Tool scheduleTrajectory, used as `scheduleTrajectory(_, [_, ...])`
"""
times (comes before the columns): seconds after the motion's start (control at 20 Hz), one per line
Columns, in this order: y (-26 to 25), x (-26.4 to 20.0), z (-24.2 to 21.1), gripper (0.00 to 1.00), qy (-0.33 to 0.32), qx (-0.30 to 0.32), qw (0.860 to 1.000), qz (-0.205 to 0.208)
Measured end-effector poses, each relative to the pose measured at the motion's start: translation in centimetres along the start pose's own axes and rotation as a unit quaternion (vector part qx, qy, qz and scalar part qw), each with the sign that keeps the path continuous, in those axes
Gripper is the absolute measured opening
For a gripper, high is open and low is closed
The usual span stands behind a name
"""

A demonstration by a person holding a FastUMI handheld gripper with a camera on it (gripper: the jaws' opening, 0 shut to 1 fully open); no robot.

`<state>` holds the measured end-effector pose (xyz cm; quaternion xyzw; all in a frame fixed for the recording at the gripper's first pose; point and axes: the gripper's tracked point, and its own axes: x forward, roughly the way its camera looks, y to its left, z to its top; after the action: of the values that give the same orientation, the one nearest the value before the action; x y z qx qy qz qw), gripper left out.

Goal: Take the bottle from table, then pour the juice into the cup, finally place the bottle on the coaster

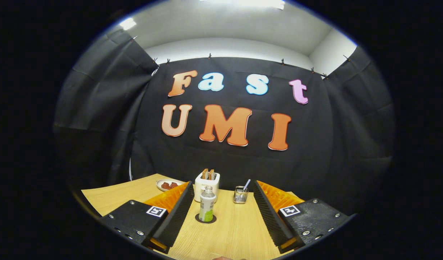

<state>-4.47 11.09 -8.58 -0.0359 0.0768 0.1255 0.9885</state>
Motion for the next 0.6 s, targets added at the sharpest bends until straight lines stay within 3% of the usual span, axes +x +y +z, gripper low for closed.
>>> scheduleTrajectory(0.25, [-2.4,-3.5,1.8,0.98,-0.028,-0.008,0.999,-0.016])
scheduleTrajectory(0.6, [-3.5,-7.0,-0.1,0.98,-0.049,-0.059,0.996,-0.043])
